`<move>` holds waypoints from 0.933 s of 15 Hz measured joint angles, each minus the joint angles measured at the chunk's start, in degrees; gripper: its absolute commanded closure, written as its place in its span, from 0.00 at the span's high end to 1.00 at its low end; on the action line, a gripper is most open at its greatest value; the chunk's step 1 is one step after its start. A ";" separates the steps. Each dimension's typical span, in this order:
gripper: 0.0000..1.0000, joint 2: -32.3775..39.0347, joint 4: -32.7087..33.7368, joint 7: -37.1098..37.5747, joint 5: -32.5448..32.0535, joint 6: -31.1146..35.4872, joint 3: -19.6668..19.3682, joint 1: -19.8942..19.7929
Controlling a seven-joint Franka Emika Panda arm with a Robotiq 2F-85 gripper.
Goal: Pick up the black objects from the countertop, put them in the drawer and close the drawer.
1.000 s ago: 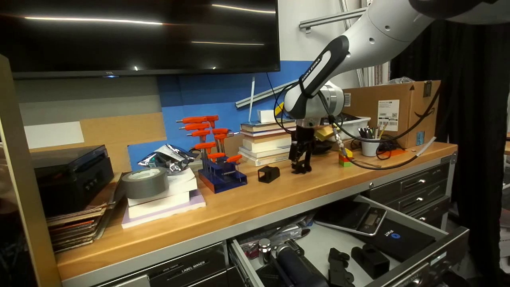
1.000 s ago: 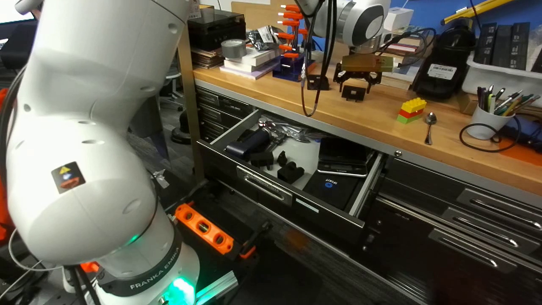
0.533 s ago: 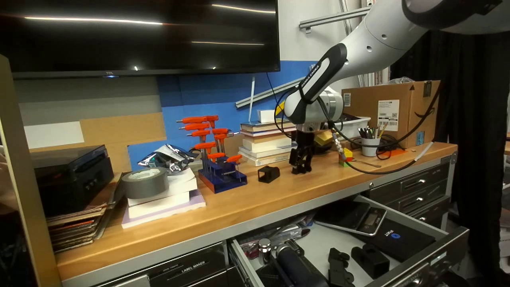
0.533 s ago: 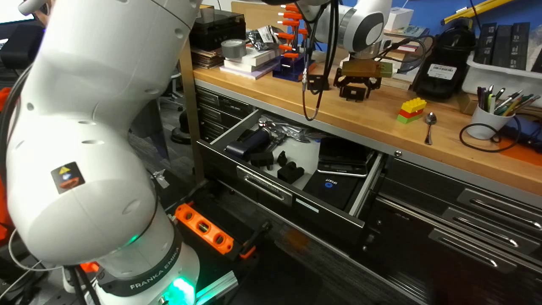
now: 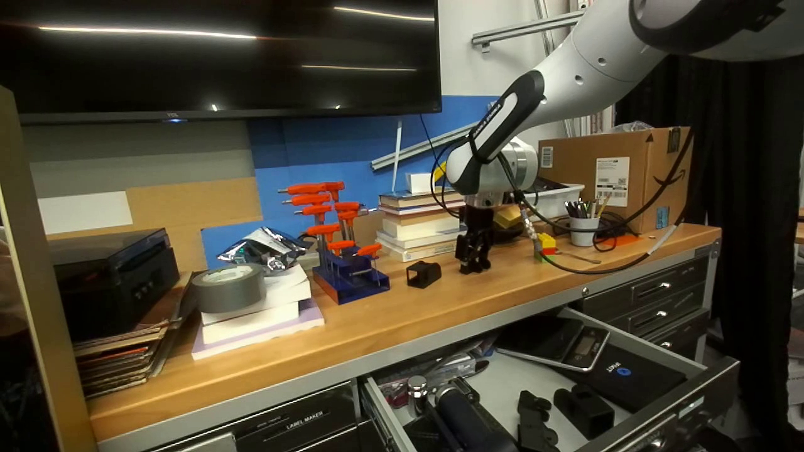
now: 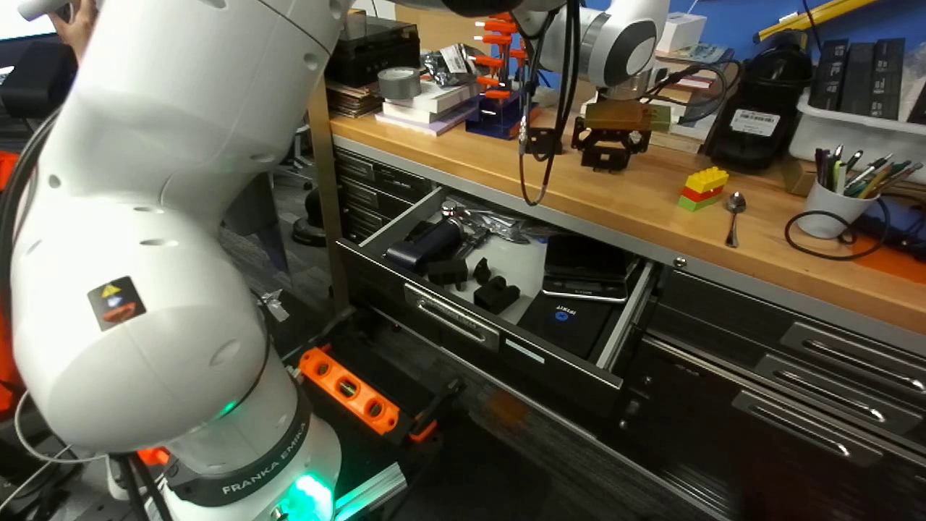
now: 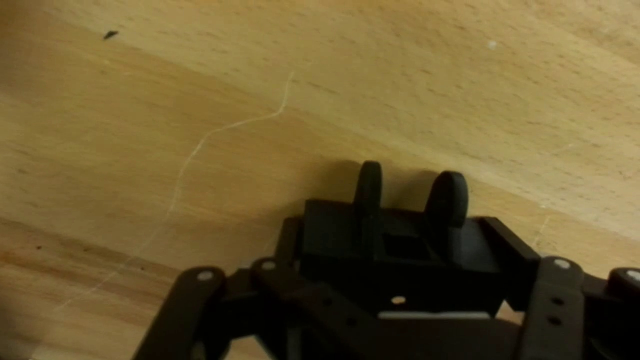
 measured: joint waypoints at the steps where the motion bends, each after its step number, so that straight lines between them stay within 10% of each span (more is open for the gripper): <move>1: 0.63 0.00 0.17 0.00 0.00 -0.73 0.01 0.01; 8: 0.63 -2.50 -0.74 1.01 0.09 -11.23 0.48 0.12; 14: 0.63 -12.87 -15.26 4.63 2.75 -11.43 1.82 1.62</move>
